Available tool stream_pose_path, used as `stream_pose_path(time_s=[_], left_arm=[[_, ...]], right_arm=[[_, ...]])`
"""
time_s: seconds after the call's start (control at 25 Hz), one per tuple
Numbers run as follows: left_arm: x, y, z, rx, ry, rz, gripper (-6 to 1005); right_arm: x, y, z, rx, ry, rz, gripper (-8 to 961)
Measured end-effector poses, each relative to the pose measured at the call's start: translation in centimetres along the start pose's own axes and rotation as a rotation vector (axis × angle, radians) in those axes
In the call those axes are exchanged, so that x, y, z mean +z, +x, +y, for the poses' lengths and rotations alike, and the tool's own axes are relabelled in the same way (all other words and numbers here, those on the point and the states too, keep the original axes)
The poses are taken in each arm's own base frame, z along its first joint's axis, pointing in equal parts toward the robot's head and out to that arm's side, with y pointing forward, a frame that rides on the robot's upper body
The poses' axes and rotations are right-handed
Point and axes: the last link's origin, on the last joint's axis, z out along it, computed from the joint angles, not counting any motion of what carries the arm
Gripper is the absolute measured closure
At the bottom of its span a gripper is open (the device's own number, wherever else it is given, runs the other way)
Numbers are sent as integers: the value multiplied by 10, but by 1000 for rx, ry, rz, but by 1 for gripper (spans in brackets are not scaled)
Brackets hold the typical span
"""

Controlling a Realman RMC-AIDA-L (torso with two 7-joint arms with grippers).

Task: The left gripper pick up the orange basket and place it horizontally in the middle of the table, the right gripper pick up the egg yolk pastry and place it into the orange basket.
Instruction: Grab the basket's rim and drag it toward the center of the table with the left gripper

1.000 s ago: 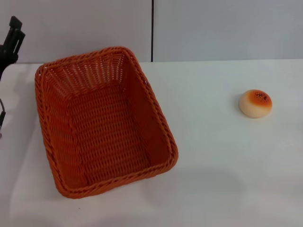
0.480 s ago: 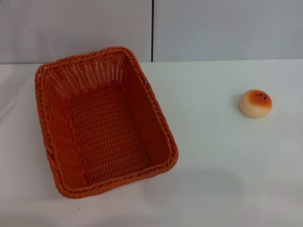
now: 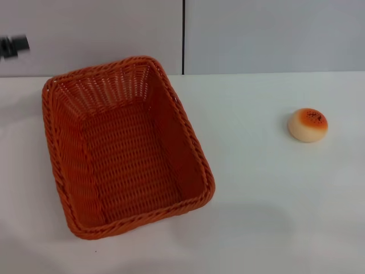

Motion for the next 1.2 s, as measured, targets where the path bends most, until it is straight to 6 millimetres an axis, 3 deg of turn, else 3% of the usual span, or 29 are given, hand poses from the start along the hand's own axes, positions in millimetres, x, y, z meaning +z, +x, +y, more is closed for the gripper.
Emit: stream_pose_path(time_s=[0.24, 0.52, 0.84, 1.2], left_arm=[[14, 6, 20, 117, 205, -350, 189], [42, 15, 55, 205, 286, -422, 192], [52, 10, 59, 136, 289, -435, 194], [52, -2, 48, 51, 360, -410, 197]], right_arm=[[3, 1, 1, -3, 2, 4, 125], [4, 3, 1, -4, 6, 16, 125], [0, 2, -5, -4, 38, 15, 125], [0, 2, -7, -4, 47, 12, 125]])
